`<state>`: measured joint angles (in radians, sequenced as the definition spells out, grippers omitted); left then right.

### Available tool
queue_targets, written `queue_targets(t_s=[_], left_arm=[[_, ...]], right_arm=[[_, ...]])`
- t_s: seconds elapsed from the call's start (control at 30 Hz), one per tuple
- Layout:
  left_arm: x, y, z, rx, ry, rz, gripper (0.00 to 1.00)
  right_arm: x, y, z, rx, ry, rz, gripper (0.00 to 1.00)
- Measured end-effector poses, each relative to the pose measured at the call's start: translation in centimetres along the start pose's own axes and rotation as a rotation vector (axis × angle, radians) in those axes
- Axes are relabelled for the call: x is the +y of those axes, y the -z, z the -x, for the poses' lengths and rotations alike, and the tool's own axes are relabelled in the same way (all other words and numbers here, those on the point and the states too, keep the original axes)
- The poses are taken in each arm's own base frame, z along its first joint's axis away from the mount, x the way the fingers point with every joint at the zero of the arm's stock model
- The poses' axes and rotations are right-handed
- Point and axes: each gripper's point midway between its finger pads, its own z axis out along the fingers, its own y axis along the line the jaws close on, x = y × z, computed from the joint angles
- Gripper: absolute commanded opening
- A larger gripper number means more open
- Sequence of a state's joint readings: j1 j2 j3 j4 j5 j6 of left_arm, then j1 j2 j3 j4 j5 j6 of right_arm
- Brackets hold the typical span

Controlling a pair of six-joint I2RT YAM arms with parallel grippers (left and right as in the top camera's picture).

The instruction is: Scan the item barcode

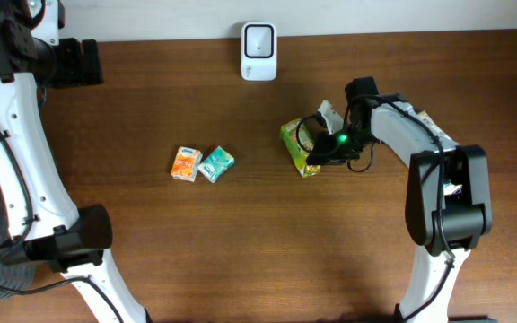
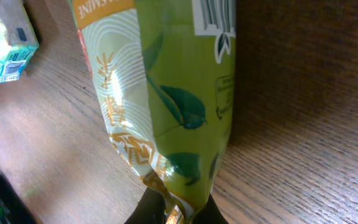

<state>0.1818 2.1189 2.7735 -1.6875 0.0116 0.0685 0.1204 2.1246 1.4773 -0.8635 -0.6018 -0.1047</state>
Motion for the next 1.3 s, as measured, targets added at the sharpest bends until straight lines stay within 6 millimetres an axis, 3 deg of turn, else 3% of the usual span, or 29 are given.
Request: queue_targets(t_s=[0.07, 0.13, 0.17, 0.2, 0.27, 0.3, 0.4, 0.43, 0.5, 0.57, 0.7, 0.77, 0.87, 0.93, 1.0, 1.03, 1.17, 1.23, 1.3], left_arm=[[0.0, 0.0, 0.0, 0.000, 0.000, 0.000, 0.99], [0.0, 0.0, 0.0, 0.000, 0.000, 0.000, 0.99], [0.0, 0.0, 0.0, 0.000, 0.000, 0.000, 0.99], [0.0, 0.0, 0.0, 0.000, 0.000, 0.000, 0.99], [0.0, 0.0, 0.0, 0.000, 0.000, 0.000, 0.99], [0.0, 0.0, 0.0, 0.000, 0.000, 0.000, 0.99], [0.0, 0.0, 0.0, 0.000, 0.000, 0.000, 0.99], [0.0, 0.0, 0.0, 0.000, 0.000, 0.000, 0.99], [0.0, 0.0, 0.0, 0.000, 0.000, 0.000, 0.99], [0.0, 0.0, 0.0, 0.000, 0.000, 0.000, 0.99], [0.0, 0.0, 0.0, 0.000, 0.000, 0.000, 0.99], [0.0, 0.0, 0.0, 0.000, 0.000, 0.000, 0.99], [0.0, 0.0, 0.0, 0.000, 0.000, 0.000, 0.99], [0.0, 0.0, 0.0, 0.000, 0.000, 0.000, 0.99], [0.0, 0.0, 0.0, 0.000, 0.000, 0.000, 0.99], [0.0, 0.0, 0.0, 0.000, 0.000, 0.000, 0.99], [0.0, 0.0, 0.0, 0.001, 0.000, 0.000, 0.99], [0.0, 0.0, 0.0, 0.001, 0.000, 0.000, 0.99], [0.0, 0.0, 0.0, 0.000, 0.000, 0.000, 0.99]], right_arm=[[0.0, 0.7, -0.2, 0.007, -0.026, -0.071, 0.04], [0.8, 2.0, -0.2, -0.009, 0.001, -0.349, 0.04], [-0.1, 2.5, 0.0, -0.024, -0.013, -0.467, 0.04], [2.5, 1.5, -0.3, -0.036, 0.072, -0.680, 0.10], [4.0, 0.6, -0.7, -0.059, 0.150, -0.855, 0.39], [5.1, -0.5, -1.0, -0.071, 0.220, -0.958, 0.45], [6.0, -1.4, -1.6, -0.070, 0.285, -1.033, 0.56], [6.5, -1.6, -1.7, -0.069, 0.304, -1.031, 0.56], [8.0, -2.6, -1.7, -0.049, 0.336, -0.956, 0.66], [11.4, -3.9, -0.5, -0.040, 0.413, -0.764, 0.68], [13.3, -5.3, -1.0, -0.013, 0.415, -0.604, 0.68], [12.6, -4.2, -0.2, -0.025, 0.329, -0.558, 0.75], [10.7, 1.9, 2.3, -0.107, 0.193, -0.490, 0.79], [8.1, 3.6, 2.3, -0.087, 0.108, -0.408, 0.81], [6.7, 2.7, 1.1, -0.032, 0.060, -0.278, 0.82], [6.5, 1.2, -0.1, 0.011, 0.051, -0.183, 0.83], [6.6, -2.1, -2.4, 0.051, 0.032, -0.032, 0.86], [5.9, -3.8, -2.6, 0.012, 0.004, 0.005, 0.83], [6.1, -4.0, -2.3, -0.009, -0.022, 0.022, 0.77]])
